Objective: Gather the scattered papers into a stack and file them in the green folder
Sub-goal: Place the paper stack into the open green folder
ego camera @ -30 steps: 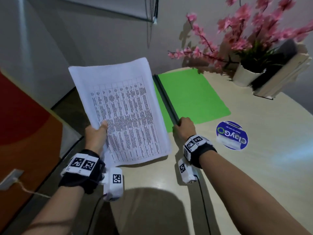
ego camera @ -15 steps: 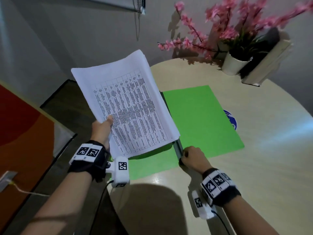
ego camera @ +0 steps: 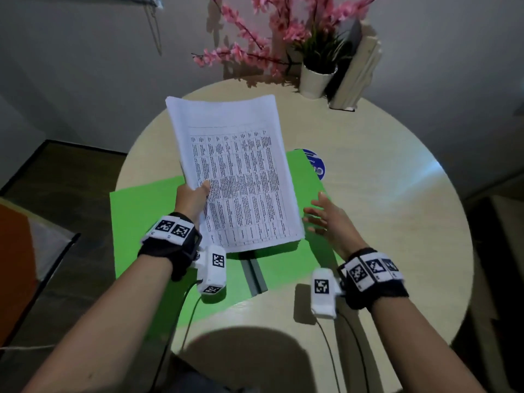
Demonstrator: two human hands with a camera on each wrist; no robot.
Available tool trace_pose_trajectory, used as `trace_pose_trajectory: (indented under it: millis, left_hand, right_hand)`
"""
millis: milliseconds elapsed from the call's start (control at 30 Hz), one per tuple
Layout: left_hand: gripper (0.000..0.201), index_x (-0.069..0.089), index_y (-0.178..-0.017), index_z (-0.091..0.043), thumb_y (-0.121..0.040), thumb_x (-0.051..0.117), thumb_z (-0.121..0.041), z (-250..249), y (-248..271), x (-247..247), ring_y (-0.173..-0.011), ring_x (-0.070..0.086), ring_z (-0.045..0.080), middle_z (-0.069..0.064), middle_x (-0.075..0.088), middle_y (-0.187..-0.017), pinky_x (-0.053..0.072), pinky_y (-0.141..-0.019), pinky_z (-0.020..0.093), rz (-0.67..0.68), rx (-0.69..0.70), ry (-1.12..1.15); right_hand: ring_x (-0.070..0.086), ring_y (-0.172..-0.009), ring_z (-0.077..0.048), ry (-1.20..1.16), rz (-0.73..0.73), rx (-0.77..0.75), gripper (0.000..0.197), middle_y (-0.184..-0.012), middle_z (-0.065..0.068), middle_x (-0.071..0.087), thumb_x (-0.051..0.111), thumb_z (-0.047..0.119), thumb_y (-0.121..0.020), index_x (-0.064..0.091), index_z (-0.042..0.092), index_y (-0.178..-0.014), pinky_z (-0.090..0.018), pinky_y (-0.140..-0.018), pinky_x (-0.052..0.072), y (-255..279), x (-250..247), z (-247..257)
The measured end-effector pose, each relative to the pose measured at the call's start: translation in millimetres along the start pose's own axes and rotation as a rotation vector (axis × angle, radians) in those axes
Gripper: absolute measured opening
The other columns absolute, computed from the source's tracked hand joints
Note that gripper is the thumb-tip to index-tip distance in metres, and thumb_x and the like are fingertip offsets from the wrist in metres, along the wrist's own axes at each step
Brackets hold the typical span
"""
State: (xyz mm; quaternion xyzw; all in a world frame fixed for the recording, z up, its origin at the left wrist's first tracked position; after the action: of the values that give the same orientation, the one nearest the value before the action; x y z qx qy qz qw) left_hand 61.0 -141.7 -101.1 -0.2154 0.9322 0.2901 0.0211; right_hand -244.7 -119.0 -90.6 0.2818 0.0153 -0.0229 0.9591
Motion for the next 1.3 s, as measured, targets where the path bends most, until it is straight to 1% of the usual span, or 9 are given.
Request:
trace_pose_trajectory:
  millis: [100, 167, 333, 433, 500, 833, 1000, 1167, 1300]
  left_hand:
    - [0.024, 0.057, -0.1, -0.002, -0.092, 0.053, -0.025, -4, 17, 32, -0.083, 0.051, 0.022, 0.008, 0.055, -0.088, 0.04, -0.079, 0.031, 0.125, 0.037, -0.044]
    - [0.045, 0.051, -0.122, 0.005, -0.093, 0.052, -0.029, -1, 26, 47, -0.087, 0.057, 0.029, 0.014, 0.059, -0.095, 0.042, -0.079, 0.03, 0.186, 0.023, -0.085]
    - [0.054, 0.055, -0.088, -0.008, -0.086, 0.04, -0.06, 13, 32, 66, -0.074, 0.056, 0.03, 0.017, 0.059, -0.082, 0.044, -0.068, 0.034, 0.247, 0.094, -0.447]
    - [0.055, 0.044, -0.122, 0.005, -0.09, 0.051, -0.04, 35, 27, 60, -0.118, 0.048, 0.041, 0.026, 0.043, -0.132, 0.042, -0.096, 0.045, 0.087, 0.076, -0.854]
    - [0.049, 0.036, -0.129, 0.007, -0.09, 0.052, -0.018, 38, 34, 65, -0.12, 0.046, 0.042, 0.025, 0.04, -0.135, 0.04, -0.097, 0.045, 0.056, 0.101, -0.981]
    - [0.01, 0.048, -0.096, 0.0, -0.087, 0.043, 0.001, 41, 54, 122, -0.096, 0.057, 0.034, 0.026, 0.058, -0.11, 0.047, -0.082, 0.039, 0.267, 0.267, -0.961]
    - [0.008, 0.041, -0.087, -0.005, -0.085, 0.04, 0.003, 53, 60, 138, -0.084, 0.047, 0.023, 0.002, 0.041, -0.071, 0.039, -0.071, 0.03, 0.295, 0.255, -0.881]
    - [0.024, 0.039, -0.067, -0.013, -0.083, 0.039, 0.005, 57, 58, 136, -0.083, 0.046, 0.022, 0.0, 0.04, -0.069, 0.036, -0.071, 0.027, 0.261, 0.249, -0.844]
    - [0.024, 0.042, -0.065, -0.013, -0.086, 0.041, 0.0, 56, 60, 131, -0.08, 0.048, 0.024, 0.009, 0.052, -0.077, 0.041, -0.07, 0.03, 0.181, 0.222, -0.784]
  right_hand:
    - [0.063, -0.085, -0.025, 0.159, 0.051, -0.09, 0.034, -0.1, -0.01, 0.067, 0.058, 0.03, -0.088, 0.058, 0.005, -0.111, -0.041, -0.081, 0.052, -6, 1, 24]
    - [0.055, -0.064, -0.024, 0.369, 0.018, -0.23, 0.018, -0.075, -0.014, 0.06, 0.057, 0.015, -0.088, 0.061, -0.002, -0.089, -0.035, -0.062, 0.048, 0, 1, 42]
    - [0.032, -0.042, -0.014, 0.303, -0.177, -0.375, 0.014, -0.054, 0.0, 0.037, 0.047, 0.009, -0.09, 0.059, 0.003, -0.089, -0.024, -0.045, 0.029, 4, -37, 54]
    - [0.035, -0.034, -0.008, 0.281, -0.283, -0.377, 0.014, -0.054, 0.002, 0.04, 0.046, 0.009, -0.092, 0.059, 0.01, -0.095, -0.016, -0.037, 0.031, 4, -65, 56]
    - [0.035, -0.037, -0.01, 0.276, -0.324, -0.375, 0.011, -0.056, 0.001, 0.04, 0.045, 0.011, -0.094, 0.056, 0.013, -0.09, -0.014, -0.033, 0.03, 5, -82, 59]
    - [0.029, -0.036, -0.005, 0.151, -0.376, -0.186, 0.014, -0.058, 0.0, 0.034, 0.048, 0.015, -0.094, 0.057, 0.007, -0.1, -0.017, -0.033, 0.026, 1, -128, 13]
    - [0.024, -0.03, -0.003, 0.155, -0.378, -0.048, 0.014, -0.055, 0.001, 0.03, 0.048, 0.015, -0.094, 0.056, 0.009, -0.103, -0.015, -0.034, 0.022, 18, -137, -41]
    - [0.029, -0.046, -0.012, 0.132, -0.342, 0.015, 0.018, -0.058, 0.0, 0.039, 0.048, 0.015, -0.094, 0.055, 0.014, -0.11, -0.021, -0.046, 0.029, 31, -136, -78]
    - [0.03, -0.026, -0.002, 0.255, -0.287, -0.003, 0.011, -0.052, 0.0, 0.037, 0.046, 0.013, -0.094, 0.055, 0.009, -0.092, -0.014, -0.032, 0.025, 26, -131, -82]
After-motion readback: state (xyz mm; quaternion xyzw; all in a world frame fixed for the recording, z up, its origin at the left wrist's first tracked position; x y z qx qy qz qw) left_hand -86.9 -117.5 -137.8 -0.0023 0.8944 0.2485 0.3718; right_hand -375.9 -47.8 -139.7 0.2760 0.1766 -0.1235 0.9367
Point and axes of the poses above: each hand's wrist, its own y-axis away from the middle knuckle, its own x-axis out of the palm, z = x × y, the point moved 9 cm from there along -y, towards the middle knuckle
